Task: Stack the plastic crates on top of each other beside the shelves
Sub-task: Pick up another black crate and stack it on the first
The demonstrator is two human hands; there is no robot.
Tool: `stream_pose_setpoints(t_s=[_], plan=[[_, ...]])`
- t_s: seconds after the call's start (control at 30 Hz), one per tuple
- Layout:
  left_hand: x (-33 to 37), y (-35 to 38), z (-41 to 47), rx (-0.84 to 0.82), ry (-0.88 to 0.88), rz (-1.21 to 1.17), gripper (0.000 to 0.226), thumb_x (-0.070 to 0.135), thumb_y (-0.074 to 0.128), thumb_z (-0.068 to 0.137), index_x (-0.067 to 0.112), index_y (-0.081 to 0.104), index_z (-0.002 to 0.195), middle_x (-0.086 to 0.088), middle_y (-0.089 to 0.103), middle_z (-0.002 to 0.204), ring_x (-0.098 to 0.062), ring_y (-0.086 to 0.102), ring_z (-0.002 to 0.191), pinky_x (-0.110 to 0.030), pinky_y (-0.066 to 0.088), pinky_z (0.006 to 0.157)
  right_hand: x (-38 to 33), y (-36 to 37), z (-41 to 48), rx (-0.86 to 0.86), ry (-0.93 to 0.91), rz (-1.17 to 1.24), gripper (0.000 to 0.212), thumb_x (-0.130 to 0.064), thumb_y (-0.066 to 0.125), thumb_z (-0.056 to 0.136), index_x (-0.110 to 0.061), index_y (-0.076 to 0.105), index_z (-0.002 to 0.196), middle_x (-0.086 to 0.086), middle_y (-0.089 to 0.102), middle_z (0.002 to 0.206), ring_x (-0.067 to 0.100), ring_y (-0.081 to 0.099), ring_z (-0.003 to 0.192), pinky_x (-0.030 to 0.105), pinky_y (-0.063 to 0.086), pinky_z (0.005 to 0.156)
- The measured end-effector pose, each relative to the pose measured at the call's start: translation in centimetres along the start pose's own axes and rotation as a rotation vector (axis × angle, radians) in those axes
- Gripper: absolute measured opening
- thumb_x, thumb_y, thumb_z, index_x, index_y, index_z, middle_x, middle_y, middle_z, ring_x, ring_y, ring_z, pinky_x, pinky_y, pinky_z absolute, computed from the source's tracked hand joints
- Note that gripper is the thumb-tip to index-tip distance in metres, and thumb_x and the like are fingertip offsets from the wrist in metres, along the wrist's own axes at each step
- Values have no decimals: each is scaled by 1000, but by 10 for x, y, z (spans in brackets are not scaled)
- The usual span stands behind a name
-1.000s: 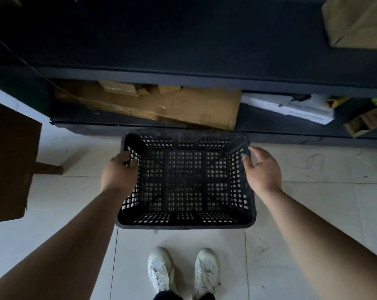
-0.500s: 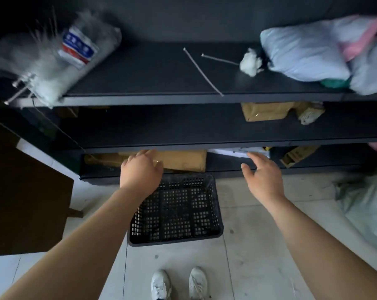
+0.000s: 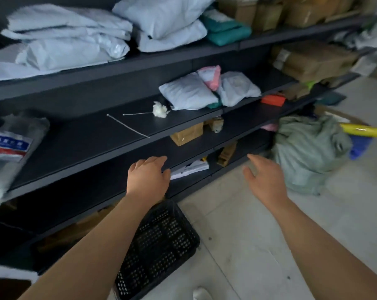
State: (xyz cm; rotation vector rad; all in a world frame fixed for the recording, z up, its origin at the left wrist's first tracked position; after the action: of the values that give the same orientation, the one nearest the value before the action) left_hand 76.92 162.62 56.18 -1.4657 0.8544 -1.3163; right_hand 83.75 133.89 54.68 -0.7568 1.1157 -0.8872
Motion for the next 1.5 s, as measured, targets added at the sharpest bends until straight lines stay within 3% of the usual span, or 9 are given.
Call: stream_pose_setpoints(t_s=[0.27, 0.47, 0.67, 0.87, 1.13, 1.5], plan=[[126, 12, -23, -91, 362, -7, 47, 35, 42, 96, 23, 40, 141, -1, 50, 140, -27, 47, 124, -39, 33, 105, 79, -99, -116, 133, 302, -154, 39, -33, 53, 85, -11, 65, 116, 14, 68, 115, 34, 60, 107, 50, 34, 101], [246, 37, -66, -156, 641, -26, 48, 34, 45, 94, 19, 44, 140, -5, 54, 137, -30, 52, 119, -39, 38, 101, 151, -167, -209, 120, 564, -285, 38, -34, 50, 92, -19, 58, 126, 4, 61, 129, 25, 49, 125, 44, 24, 111], [373, 70, -129, -198, 873, -20, 48, 33, 46, 92, 17, 46, 137, -10, 57, 133, -33, 54, 116, -37, 39, 96, 228, -237, -311, 221, 800, -330, 38, -32, 51, 92, -19, 57, 127, 0, 60, 131, 22, 46, 128, 43, 19, 113], [514, 112, -212, -252, 1059, -73, 46, 33, 50, 90, 17, 52, 133, -11, 62, 125, -34, 57, 111, -39, 42, 96, 312, -321, -417, 323, 998, -386, 37, -31, 53, 91, -19, 58, 126, 1, 62, 128, 22, 50, 124, 44, 22, 113], [681, 167, -339, -340, 1258, -96, 49, 36, 45, 92, 21, 45, 139, -6, 55, 135, -31, 54, 117, -37, 38, 100, 403, -412, -541, 396, 1189, -461, 34, -29, 56, 90, -18, 61, 122, 2, 64, 125, 25, 51, 122, 43, 27, 110], [847, 249, -462, -490, 1504, -65, 50, 35, 47, 91, 19, 45, 138, -9, 54, 135, -33, 53, 117, -37, 38, 98, 495, -460, -674, 501, 1524, -457, 38, -31, 53, 90, -19, 59, 125, 0, 62, 127, 21, 50, 123, 41, 25, 109]])
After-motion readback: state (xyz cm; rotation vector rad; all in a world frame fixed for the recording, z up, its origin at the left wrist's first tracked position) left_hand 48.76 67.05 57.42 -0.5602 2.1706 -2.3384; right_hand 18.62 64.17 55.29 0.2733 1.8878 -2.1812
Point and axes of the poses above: each hand's wrist, its own z-axis towards the middle knuckle, its own y-axis out of the palm, x = y × z, the point moved 8 cm from there along z, towards the middle knuckle
